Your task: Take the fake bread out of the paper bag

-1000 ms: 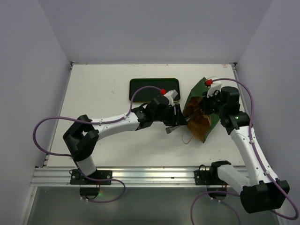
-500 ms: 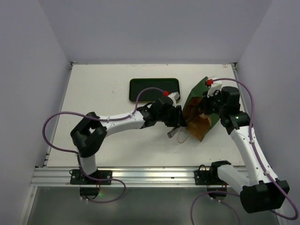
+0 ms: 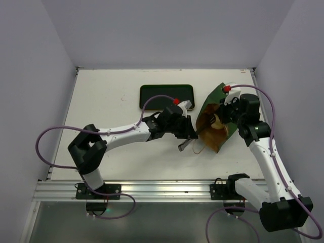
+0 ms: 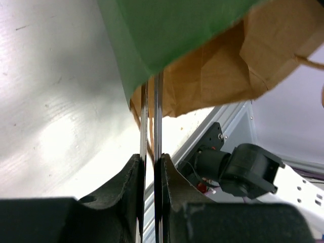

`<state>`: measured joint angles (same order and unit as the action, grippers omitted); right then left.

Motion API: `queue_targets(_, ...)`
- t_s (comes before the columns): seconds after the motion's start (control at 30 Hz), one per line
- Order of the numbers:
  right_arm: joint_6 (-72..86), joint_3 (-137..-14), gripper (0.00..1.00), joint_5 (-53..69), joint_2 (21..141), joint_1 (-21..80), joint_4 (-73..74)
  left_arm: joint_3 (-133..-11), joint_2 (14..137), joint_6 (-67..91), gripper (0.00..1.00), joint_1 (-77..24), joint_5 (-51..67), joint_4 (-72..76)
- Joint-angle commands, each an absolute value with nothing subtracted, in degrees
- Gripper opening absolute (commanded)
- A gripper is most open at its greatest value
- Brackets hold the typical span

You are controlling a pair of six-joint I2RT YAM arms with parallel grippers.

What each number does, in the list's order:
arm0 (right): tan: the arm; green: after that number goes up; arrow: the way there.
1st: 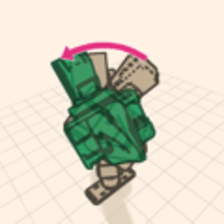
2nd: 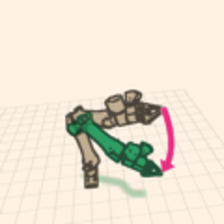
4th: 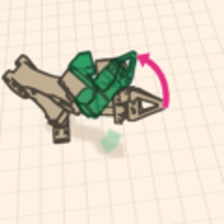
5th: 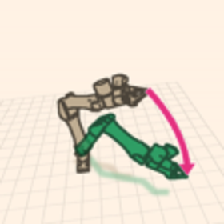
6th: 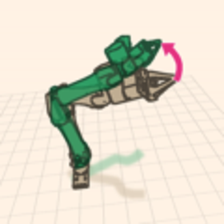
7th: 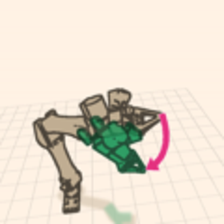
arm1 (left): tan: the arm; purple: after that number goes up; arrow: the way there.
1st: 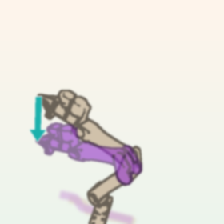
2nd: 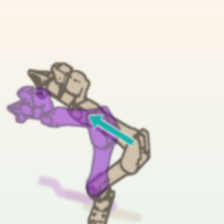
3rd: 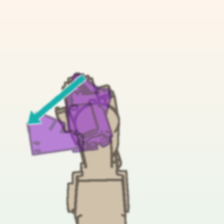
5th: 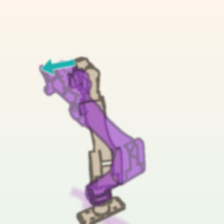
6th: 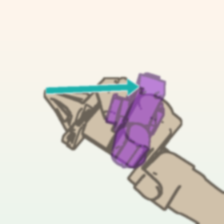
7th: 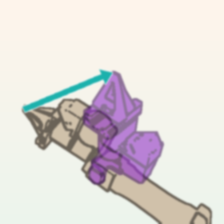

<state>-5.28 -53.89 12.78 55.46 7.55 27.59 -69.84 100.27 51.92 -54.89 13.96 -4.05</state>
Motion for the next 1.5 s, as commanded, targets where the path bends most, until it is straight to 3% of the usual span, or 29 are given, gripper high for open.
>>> queue_targets(0.0,-4.7,-54.5,0.00,10.2,54.0,7.5,23.2,-66.8,93.6,50.6,0.00,-54.9,15.6,-3.4)
queue_targets(0.47,-4.5,-53.8,0.00,3.8,54.1,7.0,21.9,-56.2,78.9,44.8,0.00,-55.1,23.4,-6.2)
queue_targets(0.77,-4.4,-53.2,0.00,2.0,54.8,6.4,21.2,-52.2,63.0,38.9,0.00,-54.2,24.3,-16.9)
queue_targets(1.0,-4.2,-52.6,0.00,2.6,54.4,5.9,21.0,-55.6,56.2,34.6,0.00,-44.1,28.6,-24.9)
queue_targets(1.23,-3.8,-52.0,0.00,4.0,53.9,5.5,20.2,-61.2,62.2,31.0,0.00,-33.8,26.5,-25.9)
queue_targets(1.47,-3.1,-52.2,0.00,6.5,53.7,5.5,20.2,-66.3,84.2,35.2,0.00,-29.1,26.5,-9.9)
